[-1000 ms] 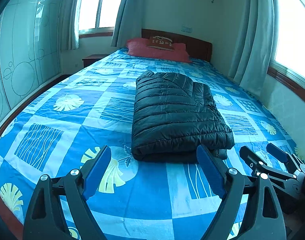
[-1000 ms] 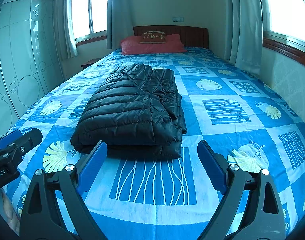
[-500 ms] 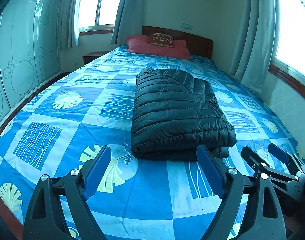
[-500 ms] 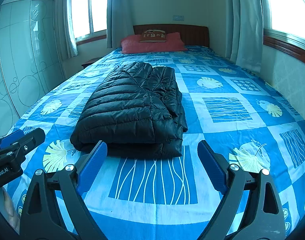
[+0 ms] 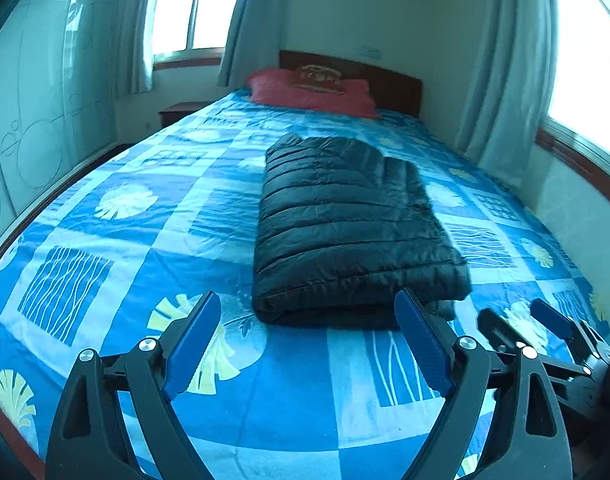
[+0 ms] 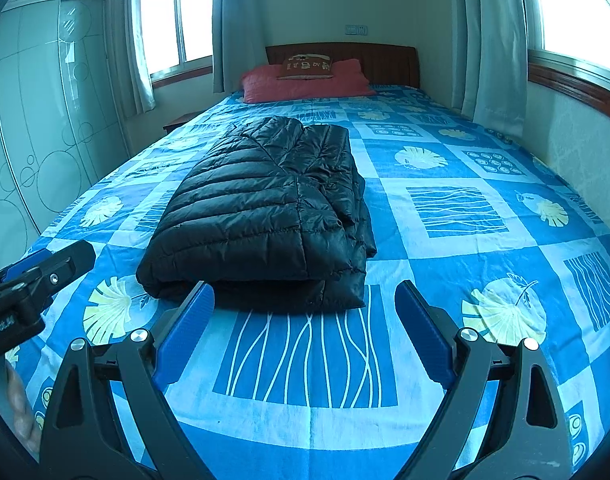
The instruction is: Fold large clothes
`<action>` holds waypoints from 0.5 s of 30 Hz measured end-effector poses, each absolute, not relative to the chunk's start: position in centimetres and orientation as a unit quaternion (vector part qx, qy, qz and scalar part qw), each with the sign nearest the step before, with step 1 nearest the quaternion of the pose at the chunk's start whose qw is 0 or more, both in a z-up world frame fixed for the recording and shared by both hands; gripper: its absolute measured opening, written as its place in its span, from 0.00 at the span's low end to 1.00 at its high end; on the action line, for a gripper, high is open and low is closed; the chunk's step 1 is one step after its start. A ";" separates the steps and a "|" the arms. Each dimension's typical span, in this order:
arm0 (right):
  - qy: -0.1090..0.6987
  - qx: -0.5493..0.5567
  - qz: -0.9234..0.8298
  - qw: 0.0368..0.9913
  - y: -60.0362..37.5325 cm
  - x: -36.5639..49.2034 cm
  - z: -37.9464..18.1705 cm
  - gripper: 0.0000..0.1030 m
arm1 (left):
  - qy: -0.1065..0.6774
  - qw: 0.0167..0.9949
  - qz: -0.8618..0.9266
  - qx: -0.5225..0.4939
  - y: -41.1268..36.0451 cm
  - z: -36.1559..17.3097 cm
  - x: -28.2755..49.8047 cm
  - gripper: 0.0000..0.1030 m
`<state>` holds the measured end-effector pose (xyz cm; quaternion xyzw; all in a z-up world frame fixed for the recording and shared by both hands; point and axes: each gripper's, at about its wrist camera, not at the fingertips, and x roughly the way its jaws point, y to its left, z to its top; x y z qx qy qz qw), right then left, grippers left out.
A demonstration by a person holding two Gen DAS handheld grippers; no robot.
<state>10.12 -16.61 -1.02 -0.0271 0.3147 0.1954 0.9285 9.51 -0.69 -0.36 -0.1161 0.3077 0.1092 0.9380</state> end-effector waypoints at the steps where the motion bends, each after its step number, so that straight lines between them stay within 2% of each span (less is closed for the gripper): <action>1: 0.315 -0.027 0.195 0.928 -16.7 10.2 -1.1 0.89 | 0.312 0.936 0.111 -0.120 -0.5 -0.6 9.6 0.85; 15: 0.325 -0.022 0.196 0.925 -16.8 11.0 -2.0 0.89 | 0.321 0.932 0.117 -0.123 0.7 -1.7 10.5 0.85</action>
